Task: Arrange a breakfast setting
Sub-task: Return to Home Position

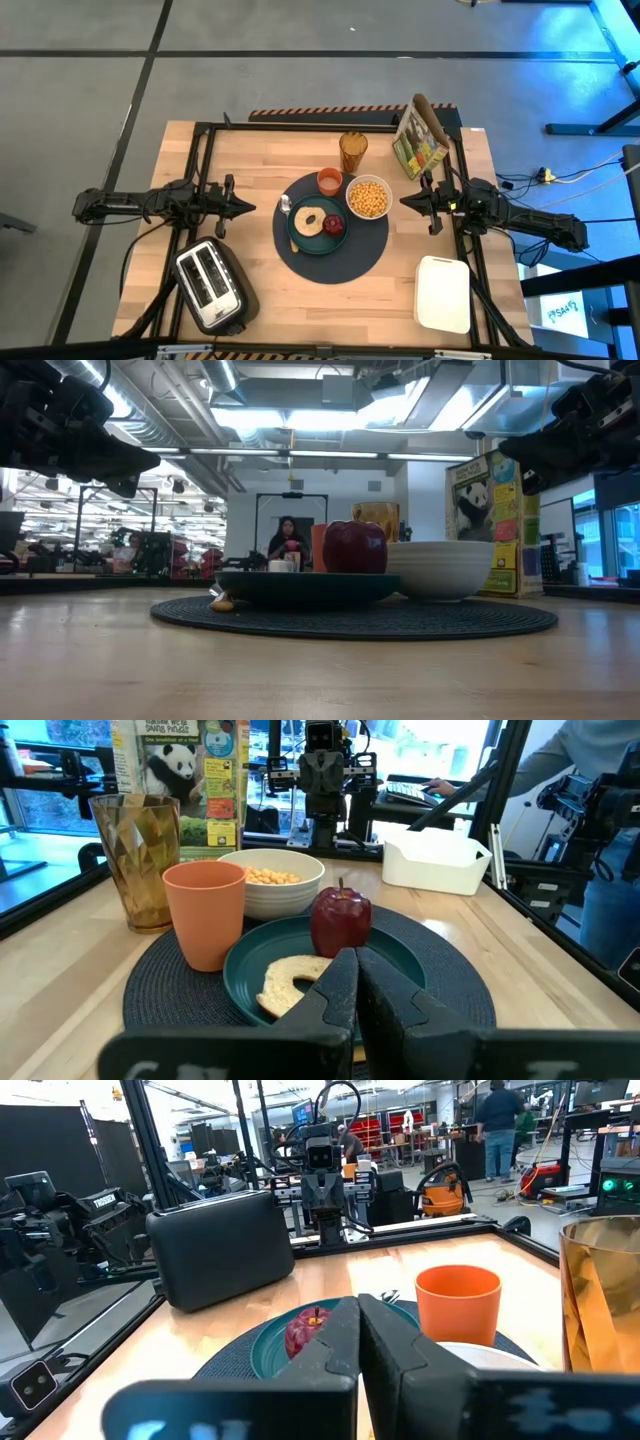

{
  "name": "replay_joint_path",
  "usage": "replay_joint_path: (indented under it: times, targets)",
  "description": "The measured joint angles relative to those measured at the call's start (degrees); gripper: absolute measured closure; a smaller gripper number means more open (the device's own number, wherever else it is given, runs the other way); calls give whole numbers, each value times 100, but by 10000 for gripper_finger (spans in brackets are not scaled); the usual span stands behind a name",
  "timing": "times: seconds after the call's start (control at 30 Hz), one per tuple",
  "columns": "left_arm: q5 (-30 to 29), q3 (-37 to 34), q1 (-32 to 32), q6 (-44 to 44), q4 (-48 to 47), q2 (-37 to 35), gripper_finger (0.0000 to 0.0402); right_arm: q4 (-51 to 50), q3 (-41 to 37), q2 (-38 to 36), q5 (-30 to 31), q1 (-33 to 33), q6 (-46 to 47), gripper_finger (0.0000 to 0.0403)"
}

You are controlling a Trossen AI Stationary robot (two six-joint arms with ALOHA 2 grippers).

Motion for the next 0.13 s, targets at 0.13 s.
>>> replay_joint_path:
  times: [0.13]
  targets:
    - [0, 0, 2, 0, 0, 2, 401, 0, 0, 0, 1, -2, 2, 402]
